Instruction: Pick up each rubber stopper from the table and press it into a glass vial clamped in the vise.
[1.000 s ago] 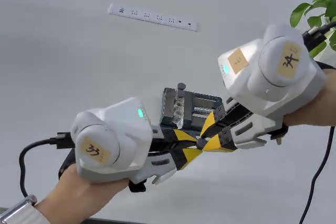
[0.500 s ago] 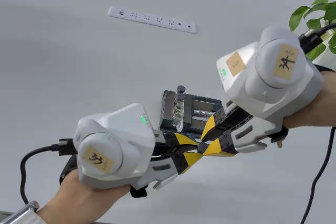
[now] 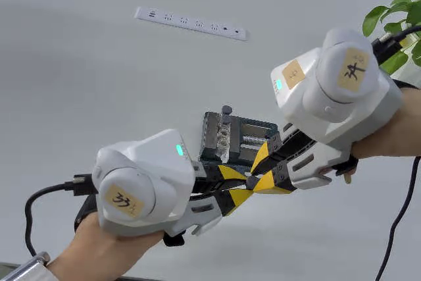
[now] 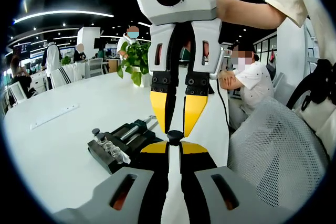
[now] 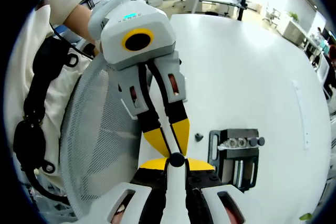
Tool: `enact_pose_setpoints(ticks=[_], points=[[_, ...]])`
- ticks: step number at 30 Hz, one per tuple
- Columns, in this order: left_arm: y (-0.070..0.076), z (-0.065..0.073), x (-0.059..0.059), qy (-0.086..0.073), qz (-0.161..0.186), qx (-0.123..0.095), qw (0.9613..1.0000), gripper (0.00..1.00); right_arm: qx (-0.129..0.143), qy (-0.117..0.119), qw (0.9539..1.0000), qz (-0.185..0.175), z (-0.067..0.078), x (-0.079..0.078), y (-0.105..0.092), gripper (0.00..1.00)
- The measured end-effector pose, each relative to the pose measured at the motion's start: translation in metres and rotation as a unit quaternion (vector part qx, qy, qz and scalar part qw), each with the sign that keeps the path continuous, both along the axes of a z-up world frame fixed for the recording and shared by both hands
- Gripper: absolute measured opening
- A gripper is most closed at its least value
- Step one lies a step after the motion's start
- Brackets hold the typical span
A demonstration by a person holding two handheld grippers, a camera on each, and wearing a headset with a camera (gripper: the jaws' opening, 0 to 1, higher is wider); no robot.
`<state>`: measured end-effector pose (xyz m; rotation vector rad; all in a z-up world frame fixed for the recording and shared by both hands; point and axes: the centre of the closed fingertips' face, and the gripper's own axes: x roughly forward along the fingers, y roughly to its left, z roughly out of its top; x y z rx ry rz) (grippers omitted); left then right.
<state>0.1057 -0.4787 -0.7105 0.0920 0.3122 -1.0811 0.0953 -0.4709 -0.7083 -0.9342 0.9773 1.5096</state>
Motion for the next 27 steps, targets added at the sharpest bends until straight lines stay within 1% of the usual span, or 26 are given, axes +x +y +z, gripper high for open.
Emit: enact_pose_setpoints(ticks=[7,11,13,17,23,25,26,27], points=[[0.0002,-0.0004,0.0003,0.001,0.002,-0.001,1.0000,0.03,-0.003,-0.001,1.0000,-0.003,0.0004,-0.0007,0.0002,0.07],[0.0003,-0.0008,0.0002,0.002,0.001,-0.001,1.0000,0.03,-0.005,-0.005,1.0000,-0.001,-0.0001,-0.0010,-0.0008,0.06],[-0.0006,-0.0011,-0.0007,0.004,-0.001,-0.001,1.0000,0.03,-0.008,-0.007,0.9999,0.007,0.0001,-0.0028,-0.0013,0.06],[0.0000,-0.0020,-0.0008,0.005,0.000,-0.003,1.0000,0.03,-0.010,-0.005,0.9999,0.002,-0.0005,-0.0013,-0.0015,0.05],[-0.0004,-0.0009,-0.0014,0.005,0.001,-0.005,1.0000,0.03,-0.010,-0.004,0.9999,0.005,-0.0006,-0.0016,-0.0020,0.05],[-0.0002,-0.0013,-0.0014,0.009,0.001,-0.007,0.9999,0.04,-0.010,-0.003,0.9999,0.006,-0.0007,-0.0020,-0.0022,0.05],[0.0003,-0.0014,-0.0010,0.004,0.001,-0.005,1.0000,0.04,-0.010,-0.003,0.9999,0.006,-0.0007,-0.0017,-0.0022,0.05],[-0.0001,-0.0013,-0.0010,-0.006,-0.001,0.000,1.0000,0.04,-0.010,-0.003,0.9999,0.006,-0.0005,-0.0014,-0.0022,0.05]])
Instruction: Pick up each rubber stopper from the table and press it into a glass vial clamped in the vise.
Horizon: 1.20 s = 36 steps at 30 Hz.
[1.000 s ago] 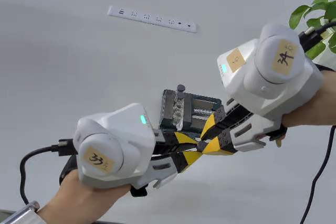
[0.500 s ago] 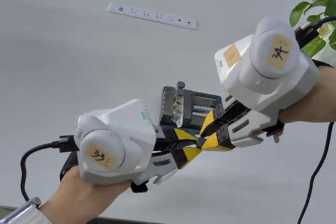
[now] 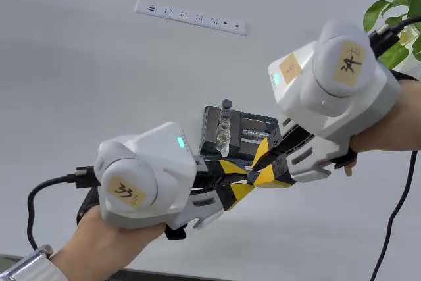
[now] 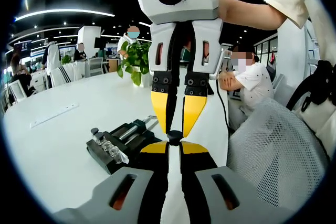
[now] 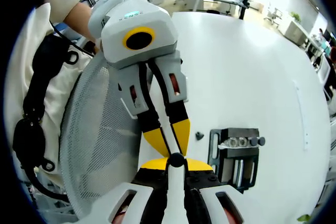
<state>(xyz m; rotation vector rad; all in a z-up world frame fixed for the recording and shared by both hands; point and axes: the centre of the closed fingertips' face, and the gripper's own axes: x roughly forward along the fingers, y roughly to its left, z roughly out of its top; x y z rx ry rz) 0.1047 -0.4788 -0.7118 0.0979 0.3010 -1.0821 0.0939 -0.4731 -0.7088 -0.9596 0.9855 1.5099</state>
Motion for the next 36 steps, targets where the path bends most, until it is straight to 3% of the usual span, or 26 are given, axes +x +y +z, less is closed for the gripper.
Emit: enact_pose_setpoints(ticks=[12,17,22,29,33,36], points=[[0.001,-0.003,0.003,0.005,0.006,0.003,1.0000,0.09,-0.001,0.001,1.0000,-0.003,0.000,0.004,-0.002,0.05],[0.007,-0.006,0.006,0.009,0.021,0.009,0.9997,0.22,-0.001,0.001,1.0000,-0.005,-0.001,0.008,-0.003,0.05],[0.016,-0.008,0.012,0.008,0.044,0.015,0.9989,0.41,-0.002,0.001,1.0000,-0.001,-0.002,0.013,0.000,0.05],[0.033,-0.014,0.026,0.017,0.071,0.018,0.9972,0.56,0.001,-0.001,1.0000,-0.004,-0.002,0.030,0.005,0.05],[0.038,-0.017,0.033,0.015,0.094,0.018,0.9953,0.73,0.000,-0.004,1.0000,-0.005,-0.004,0.042,0.007,0.05],[0.045,-0.020,0.039,0.018,0.103,0.018,0.9944,0.77,-0.001,-0.006,1.0000,-0.006,-0.005,0.049,0.008,0.05]])
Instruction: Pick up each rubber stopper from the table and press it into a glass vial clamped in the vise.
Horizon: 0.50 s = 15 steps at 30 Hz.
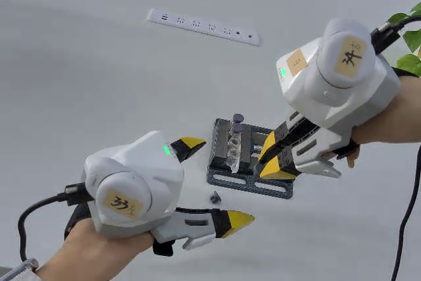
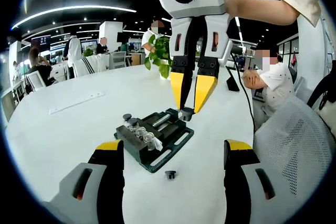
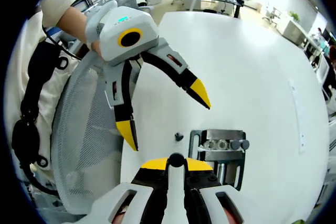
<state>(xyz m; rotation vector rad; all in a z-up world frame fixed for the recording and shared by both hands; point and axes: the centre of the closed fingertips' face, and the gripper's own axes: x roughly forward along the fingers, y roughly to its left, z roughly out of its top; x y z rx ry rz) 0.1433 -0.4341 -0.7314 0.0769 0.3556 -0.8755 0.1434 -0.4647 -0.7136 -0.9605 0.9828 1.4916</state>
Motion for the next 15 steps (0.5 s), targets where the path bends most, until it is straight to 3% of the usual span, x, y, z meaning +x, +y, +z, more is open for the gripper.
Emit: enact_pose_setpoints(ticks=[10,13,15], points=[[0.013,-0.010,0.009,0.004,0.030,0.009,0.9995,0.99,0.002,-0.015,0.9999,-0.008,-0.004,0.027,0.006,0.05],[0.012,-0.014,0.007,0.014,0.027,0.005,0.9995,0.99,0.002,-0.020,0.9997,-0.011,-0.006,0.034,0.007,0.05],[0.015,-0.018,0.008,0.011,0.029,0.012,0.9995,0.99,0.001,-0.027,0.9995,-0.014,-0.010,0.042,0.008,0.05]])
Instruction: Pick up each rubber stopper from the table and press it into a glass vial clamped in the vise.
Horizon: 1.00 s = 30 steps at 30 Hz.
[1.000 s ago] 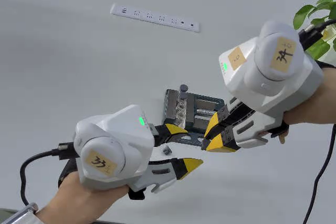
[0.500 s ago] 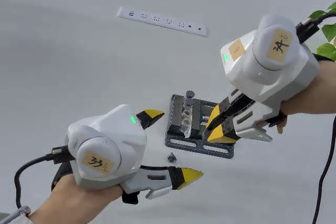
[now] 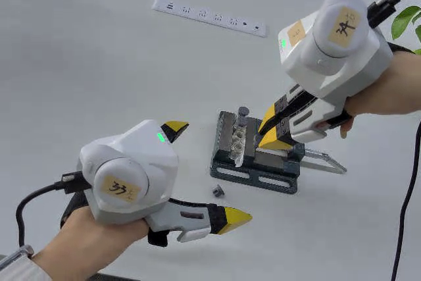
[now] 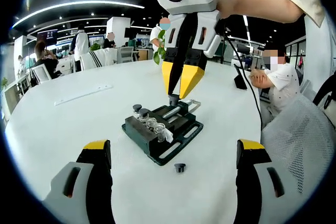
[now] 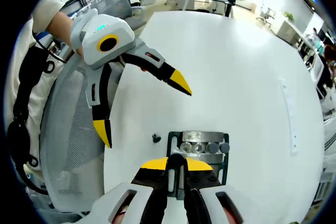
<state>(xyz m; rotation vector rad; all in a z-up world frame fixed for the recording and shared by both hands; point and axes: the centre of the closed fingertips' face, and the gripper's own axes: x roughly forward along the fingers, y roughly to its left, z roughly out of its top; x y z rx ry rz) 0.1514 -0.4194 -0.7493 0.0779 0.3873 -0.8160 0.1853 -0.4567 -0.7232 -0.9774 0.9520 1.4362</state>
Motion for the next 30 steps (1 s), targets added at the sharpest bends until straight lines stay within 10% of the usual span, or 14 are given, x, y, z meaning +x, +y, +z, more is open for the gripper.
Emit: enact_pose_setpoints(ticks=[30], points=[[0.012,-0.007,0.003,0.012,0.020,-0.013,0.9996,0.96,-0.017,-0.008,0.9997,-0.018,-0.033,0.028,0.014,0.05]])
